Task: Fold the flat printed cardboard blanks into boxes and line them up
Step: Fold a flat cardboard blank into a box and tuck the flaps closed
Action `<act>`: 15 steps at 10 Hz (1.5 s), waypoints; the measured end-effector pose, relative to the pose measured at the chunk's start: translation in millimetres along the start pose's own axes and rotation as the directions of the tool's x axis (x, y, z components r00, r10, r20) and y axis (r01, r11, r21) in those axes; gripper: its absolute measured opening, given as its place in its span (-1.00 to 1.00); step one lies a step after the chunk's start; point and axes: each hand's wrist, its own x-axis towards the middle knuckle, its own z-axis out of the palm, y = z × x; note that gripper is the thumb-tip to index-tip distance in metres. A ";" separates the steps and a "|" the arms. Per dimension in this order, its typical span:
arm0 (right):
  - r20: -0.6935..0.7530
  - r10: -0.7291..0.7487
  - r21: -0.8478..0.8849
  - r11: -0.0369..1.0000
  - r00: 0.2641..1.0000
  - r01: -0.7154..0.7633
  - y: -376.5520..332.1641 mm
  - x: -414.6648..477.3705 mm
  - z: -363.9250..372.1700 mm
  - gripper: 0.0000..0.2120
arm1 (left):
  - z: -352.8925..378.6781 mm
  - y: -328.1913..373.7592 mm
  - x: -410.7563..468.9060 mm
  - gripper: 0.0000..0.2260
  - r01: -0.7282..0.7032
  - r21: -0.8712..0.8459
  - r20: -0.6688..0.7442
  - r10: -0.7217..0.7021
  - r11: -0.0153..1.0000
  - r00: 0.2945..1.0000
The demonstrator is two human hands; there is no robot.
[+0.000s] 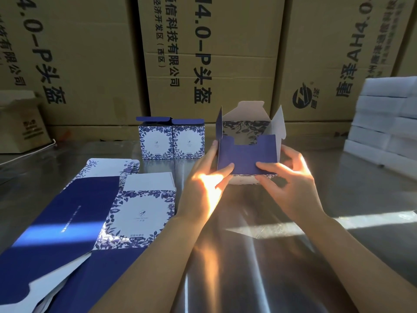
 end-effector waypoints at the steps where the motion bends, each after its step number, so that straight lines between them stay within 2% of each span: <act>1: -0.010 -0.022 -0.007 1.000 1.000 0.022 -1.9 -0.5 2.5 -0.80 | -4.1 2.7 -1.0 -0.82 0.120 -0.110 0.045 -0.116 0.987 0.992; 2: -0.024 -0.028 -0.005 1.000 0.999 0.028 -1.8 -1.6 5.7 -0.84 | -15.6 -5.2 2.1 -0.84 0.333 -0.340 0.091 -0.322 0.880 0.942; 3: -0.052 -0.024 -0.024 0.999 0.998 0.023 -0.8 -3.2 8.4 -0.87 | -10.6 -5.4 4.3 -0.84 0.337 -0.300 0.157 -0.302 0.892 0.940; 4: -0.057 -0.026 -0.069 0.997 0.998 0.022 0.7 -3.4 9.9 -0.87 | 4.9 -8.9 -1.6 -0.63 0.160 -0.186 0.042 -0.154 0.969 0.987; 5: -0.061 -0.007 -0.058 0.998 0.998 0.003 1.7 -2.6 7.9 -0.83 | 5.0 -7.0 -5.5 -0.83 0.076 -0.071 0.047 -0.073 0.995 0.996; 6: -0.052 -0.025 -0.034 0.999 0.998 0.023 1.7 -0.6 6.2 -0.69 | 2.5 2.0 -1.4 -0.73 0.007 0.000 -0.065 -0.007 1.000 0.998; 7: -0.049 -0.014 0.025 1.000 0.999 0.015 0.5 0.5 5.3 -0.56 | 1.2 10.8 -0.8 -0.63 0.024 -0.077 -0.058 -0.029 0.997 0.998; 8: -0.063 -0.013 0.047 0.999 0.998 0.016 -0.9 1.2 4.2 -0.55 | -6.1 7.8 5.0 -0.60 0.051 -0.118 -0.125 -0.066 0.992 0.990; 10: -0.128 -0.001 0.260 0.965 0.992 0.034 -6.4 2.8 1.1 -0.66 | -16.1 13.8 11.6 -0.82 -0.040 0.010 -0.216 0.041 0.999 0.975; 11: -0.146 -0.026 0.342 0.937 0.989 0.076 -9.5 1.9 -0.4 -0.69 | -17.8 16.3 13.7 -0.84 -0.043 -0.004 -0.218 0.041 0.999 0.975; 12: -0.151 -0.023 0.369 0.926 0.988 0.078 -12.5 2.4 -1.2 -0.73 | -20.4 19.0 16.6 -0.86 -0.031 -0.031 -0.221 0.024 0.999 0.975; 13: -0.140 -0.025 0.363 0.929 0.990 0.075 -13.5 1.4 -0.2 -0.75 | -23.1 20.2 15.4 -0.79 -0.013 -0.058 -0.207 0.000 0.998 0.978; 15: -0.139 -0.101 0.269 0.954 0.985 0.135 -9.5 1.7 1.2 -0.83 | -23.5 15.9 12.0 -0.88 -0.017 -0.068 -0.145 0.007 0.998 0.989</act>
